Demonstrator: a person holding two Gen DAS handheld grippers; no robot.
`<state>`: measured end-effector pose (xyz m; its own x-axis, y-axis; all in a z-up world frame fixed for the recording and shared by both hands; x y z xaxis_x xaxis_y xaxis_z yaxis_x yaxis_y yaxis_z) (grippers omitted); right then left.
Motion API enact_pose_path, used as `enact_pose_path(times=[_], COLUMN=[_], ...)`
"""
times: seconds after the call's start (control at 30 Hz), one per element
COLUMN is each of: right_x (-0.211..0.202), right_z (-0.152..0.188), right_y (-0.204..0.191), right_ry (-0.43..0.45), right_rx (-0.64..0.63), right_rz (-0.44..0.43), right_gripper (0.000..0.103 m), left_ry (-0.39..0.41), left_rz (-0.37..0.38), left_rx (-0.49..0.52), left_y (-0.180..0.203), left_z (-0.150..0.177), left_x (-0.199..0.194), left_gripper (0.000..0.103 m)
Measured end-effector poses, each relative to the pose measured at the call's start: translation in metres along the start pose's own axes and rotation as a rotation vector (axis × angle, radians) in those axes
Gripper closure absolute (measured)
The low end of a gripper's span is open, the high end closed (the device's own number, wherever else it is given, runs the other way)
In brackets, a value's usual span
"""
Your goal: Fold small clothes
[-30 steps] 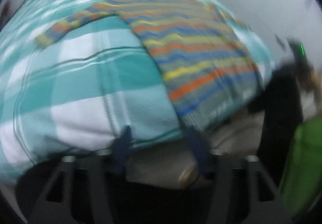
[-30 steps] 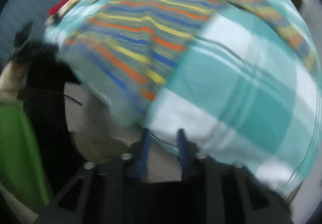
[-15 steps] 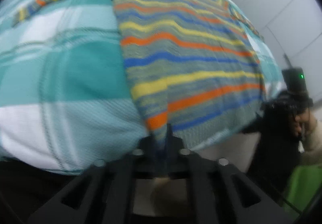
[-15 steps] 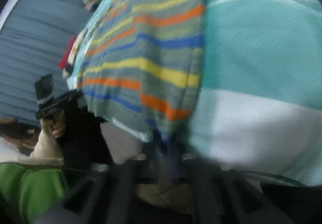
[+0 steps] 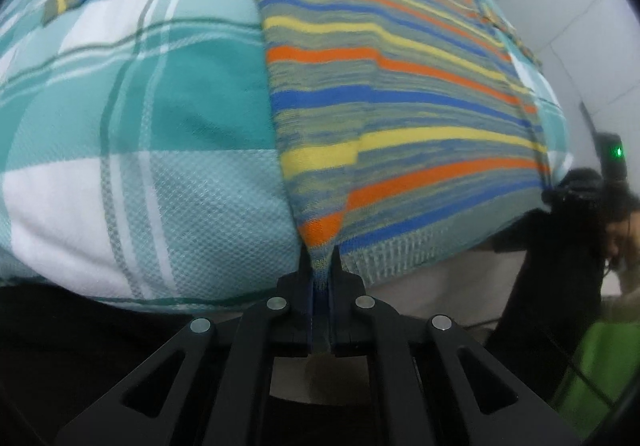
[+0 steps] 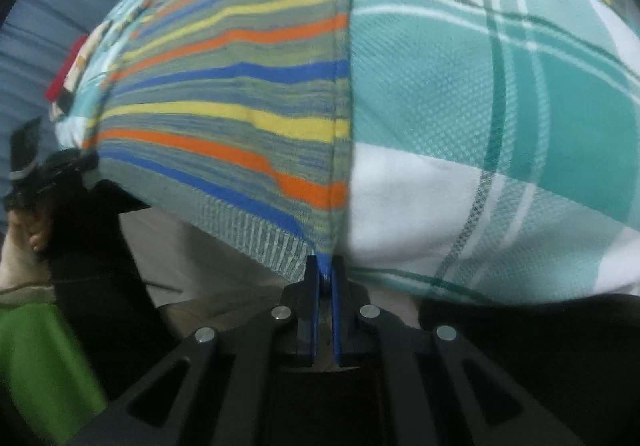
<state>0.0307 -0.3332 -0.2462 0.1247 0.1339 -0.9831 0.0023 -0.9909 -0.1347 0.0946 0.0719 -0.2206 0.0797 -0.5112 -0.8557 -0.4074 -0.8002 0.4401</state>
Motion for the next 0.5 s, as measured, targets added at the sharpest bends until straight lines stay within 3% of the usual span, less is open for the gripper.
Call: enact_pose_path(times=[0.5], right_x=[0.037], right_z=[-0.017], right_y=[-0.003], right_ry=[-0.007], right_rx=[0.091], right_rz=[0.005], right_gripper=[0.099], left_ry=[-0.013], left_rz=[-0.048], left_rx=[-0.057], left_y=[-0.006], left_z=[-0.008], left_x=[0.032], left_gripper=[0.099])
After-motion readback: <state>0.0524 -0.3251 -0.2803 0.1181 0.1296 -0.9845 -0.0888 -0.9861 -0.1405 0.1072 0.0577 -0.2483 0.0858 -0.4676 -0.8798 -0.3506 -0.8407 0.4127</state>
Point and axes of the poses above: each gripper's, at about its wrist camera, not at the fingertips, and x roughly the way its jaws point, y to its right, z to its underside, the point moved 4 cm from there along x, roughly the way its jaws point, and after that the axes turned 10 degrees about z, right-handed, at the moved point
